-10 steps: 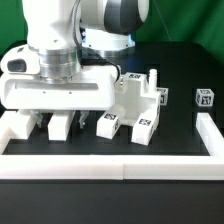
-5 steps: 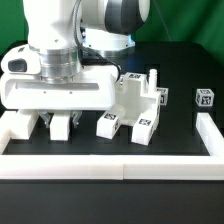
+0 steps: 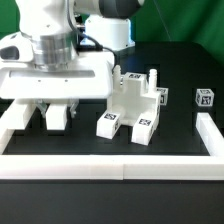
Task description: Assemble chair
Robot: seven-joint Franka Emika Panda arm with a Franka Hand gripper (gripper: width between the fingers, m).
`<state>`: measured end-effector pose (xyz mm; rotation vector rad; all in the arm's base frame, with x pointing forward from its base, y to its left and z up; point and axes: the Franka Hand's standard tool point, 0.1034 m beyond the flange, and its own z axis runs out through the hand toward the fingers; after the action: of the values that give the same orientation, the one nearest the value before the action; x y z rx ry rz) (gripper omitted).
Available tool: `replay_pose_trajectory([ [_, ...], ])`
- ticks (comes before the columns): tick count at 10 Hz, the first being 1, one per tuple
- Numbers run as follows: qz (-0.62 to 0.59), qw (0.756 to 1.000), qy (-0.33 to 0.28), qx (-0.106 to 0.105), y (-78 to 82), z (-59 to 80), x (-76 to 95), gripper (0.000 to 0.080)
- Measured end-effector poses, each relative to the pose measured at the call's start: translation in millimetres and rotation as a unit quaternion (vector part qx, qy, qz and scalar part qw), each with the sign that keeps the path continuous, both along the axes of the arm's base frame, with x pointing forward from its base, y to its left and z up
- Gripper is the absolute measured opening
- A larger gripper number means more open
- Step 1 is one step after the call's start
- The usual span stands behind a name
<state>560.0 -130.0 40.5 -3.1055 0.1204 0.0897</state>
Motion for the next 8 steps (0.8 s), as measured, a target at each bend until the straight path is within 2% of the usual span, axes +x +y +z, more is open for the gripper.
replay_pose_trajectory([
  [1, -0.004, 1.0, -0.009, 0.003, -2.7, 17.4, 4.6, 0.0288],
  [4, -0.027, 0.999, -0.016, 0.011, 6.4, 44.6, 13.9, 0.0288],
  [6, -0.029, 0.999, -0.019, 0.008, 13.6, 47.8, 20.5, 0.0288],
  [8, -0.031, 0.999, -0.017, 0.008, 11.3, 46.2, 18.3, 0.0288],
])
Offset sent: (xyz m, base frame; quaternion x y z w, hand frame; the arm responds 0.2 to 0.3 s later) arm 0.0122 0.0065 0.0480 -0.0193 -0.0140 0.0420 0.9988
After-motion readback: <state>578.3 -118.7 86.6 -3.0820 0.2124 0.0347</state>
